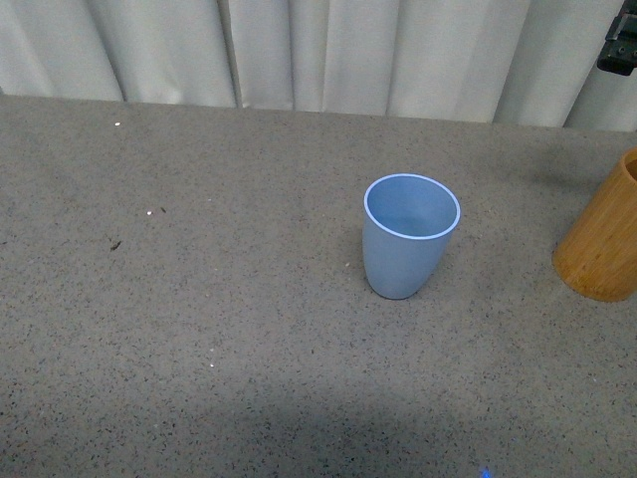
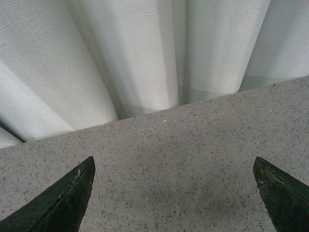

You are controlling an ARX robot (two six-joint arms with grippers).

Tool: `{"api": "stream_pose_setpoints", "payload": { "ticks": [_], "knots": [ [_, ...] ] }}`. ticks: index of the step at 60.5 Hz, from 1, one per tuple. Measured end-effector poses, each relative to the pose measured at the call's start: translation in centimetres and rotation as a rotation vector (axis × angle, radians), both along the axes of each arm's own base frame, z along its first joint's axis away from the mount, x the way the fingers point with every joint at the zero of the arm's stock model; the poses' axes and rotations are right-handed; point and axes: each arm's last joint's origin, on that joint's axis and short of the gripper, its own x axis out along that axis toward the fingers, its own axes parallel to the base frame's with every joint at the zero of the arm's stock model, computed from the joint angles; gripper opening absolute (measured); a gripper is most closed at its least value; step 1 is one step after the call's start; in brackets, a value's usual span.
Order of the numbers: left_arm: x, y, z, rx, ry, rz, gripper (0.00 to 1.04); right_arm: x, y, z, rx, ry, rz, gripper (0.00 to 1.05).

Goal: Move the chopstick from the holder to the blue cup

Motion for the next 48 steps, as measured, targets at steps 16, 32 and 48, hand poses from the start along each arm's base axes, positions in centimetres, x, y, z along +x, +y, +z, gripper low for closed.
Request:
{"api": "stream_pose_setpoints", "payload": {
  "ticks": [16,32,48],
  "knots": [
    [0.0,0.0,0.0,0.0,0.0,0.0,0.98,0.2,0.6,-0.3,0.012,-0.02,-0.019,0.55],
    [0.0,0.0,0.0,0.0,0.0,0.0,0.98,-1.1,1.4,-0.8,0.01,-0.017,0.001,0.13],
    [0.0,0.0,0.0,0.0,0.0,0.0,0.98,-2.4,1.3,1.2,0.013,-0.065,0.004,0.13]
  ]
}}
